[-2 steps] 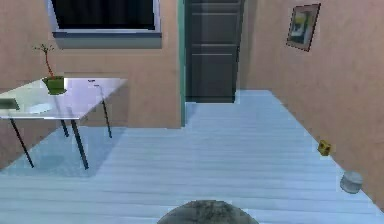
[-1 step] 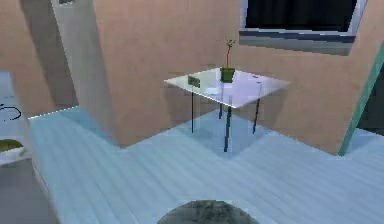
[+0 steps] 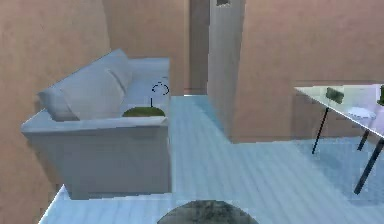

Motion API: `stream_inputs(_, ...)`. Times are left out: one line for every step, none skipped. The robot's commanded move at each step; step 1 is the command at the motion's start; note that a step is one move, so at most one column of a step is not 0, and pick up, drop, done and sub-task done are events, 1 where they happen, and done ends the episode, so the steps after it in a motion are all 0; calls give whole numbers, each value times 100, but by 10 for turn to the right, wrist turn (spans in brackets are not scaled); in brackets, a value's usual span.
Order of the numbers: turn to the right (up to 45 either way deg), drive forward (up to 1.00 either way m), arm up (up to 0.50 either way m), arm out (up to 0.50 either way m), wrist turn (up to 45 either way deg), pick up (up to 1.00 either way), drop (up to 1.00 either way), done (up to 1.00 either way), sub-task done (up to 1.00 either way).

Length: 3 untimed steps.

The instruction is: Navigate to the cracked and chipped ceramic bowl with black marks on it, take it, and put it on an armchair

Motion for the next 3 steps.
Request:
stream_inputs(-450,0,0,0,0,0,0,0,0)
stream_inputs(-450,0,0,0,0,0,0,0,0)
stream_inputs(-450,0,0,0,0,0,0,0,0)
